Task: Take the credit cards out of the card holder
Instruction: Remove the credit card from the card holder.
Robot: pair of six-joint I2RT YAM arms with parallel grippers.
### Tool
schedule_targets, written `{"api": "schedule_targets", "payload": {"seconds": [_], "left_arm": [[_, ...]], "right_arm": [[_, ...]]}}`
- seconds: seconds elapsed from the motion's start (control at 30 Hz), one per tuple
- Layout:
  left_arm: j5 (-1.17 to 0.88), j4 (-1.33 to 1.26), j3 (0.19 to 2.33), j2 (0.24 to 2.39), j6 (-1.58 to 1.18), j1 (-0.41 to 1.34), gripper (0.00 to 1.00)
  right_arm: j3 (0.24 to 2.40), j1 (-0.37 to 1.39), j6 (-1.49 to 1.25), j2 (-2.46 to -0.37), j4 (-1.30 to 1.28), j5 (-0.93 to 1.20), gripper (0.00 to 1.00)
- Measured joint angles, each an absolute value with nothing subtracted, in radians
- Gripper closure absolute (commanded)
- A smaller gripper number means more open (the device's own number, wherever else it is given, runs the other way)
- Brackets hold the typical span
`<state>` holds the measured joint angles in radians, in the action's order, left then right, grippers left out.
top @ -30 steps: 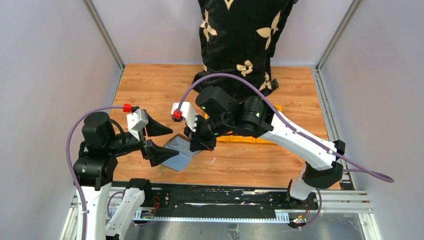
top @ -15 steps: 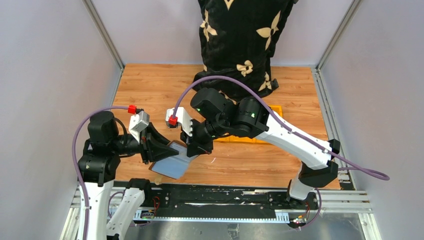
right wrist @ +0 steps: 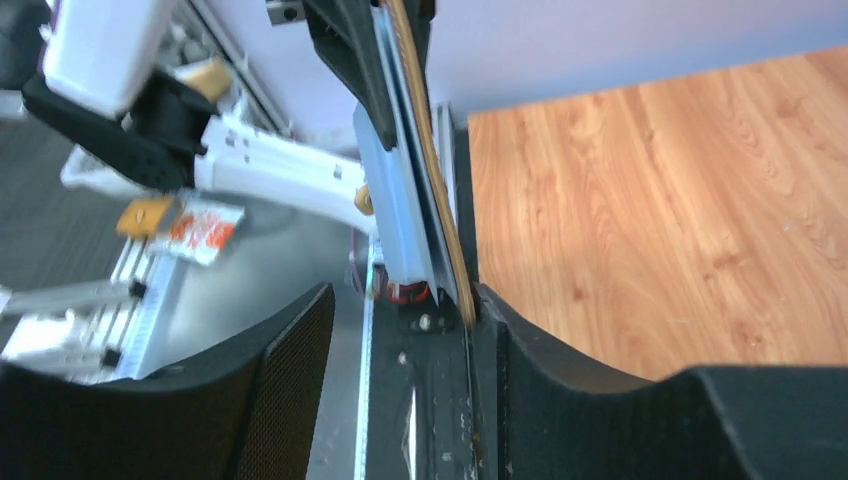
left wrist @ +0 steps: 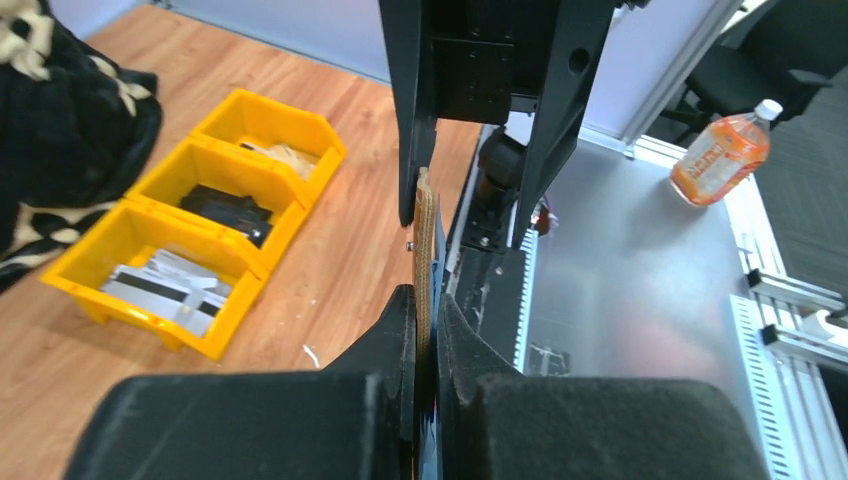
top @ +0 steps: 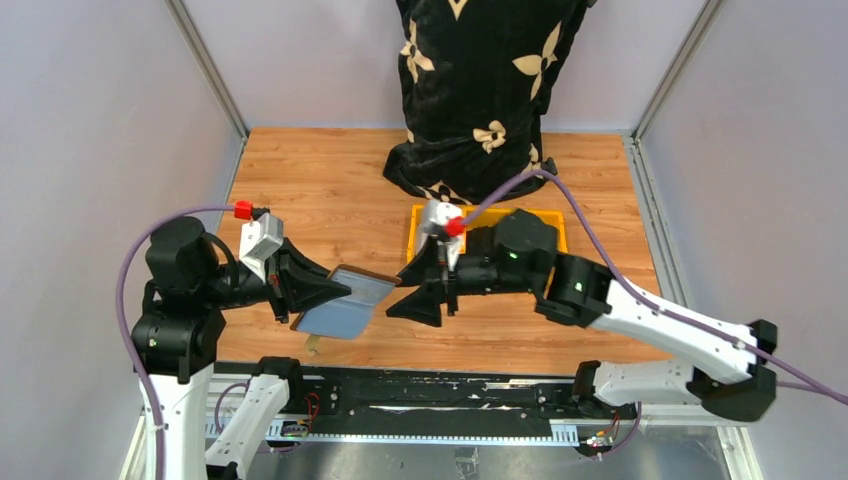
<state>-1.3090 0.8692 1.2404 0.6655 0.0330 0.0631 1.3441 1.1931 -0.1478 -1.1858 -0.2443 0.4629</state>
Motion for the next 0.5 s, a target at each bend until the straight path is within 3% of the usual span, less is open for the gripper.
{"api": "schedule_targets", "payload": {"seconds": [0.1,0.23,0.37,0.5], "left_arm": [[-1.260,0.860,1.293,0.668,-0.001,0.063,1.00],[-1.232,0.794,1.287,0.663,-0.098,0.063,1.00],[-1.191,0.518,1.161,0.596,-0.352,0.063,1.00],[-1.134,0.229,1.029,0.510,-0.625,0.063,1.00]], "right_arm": [[1.101,1.181,-0.294,-1.041,0.105,0.408,0.43],[1.022,1.178,-0.405,-1.039,0.331,0.372,0.38],[1.007,1.176,-0.470,-1.074,0.456,0.342,0.36],[0.963,1.176,-0.523,-1.087,0.556,0.320,0.43]]}}
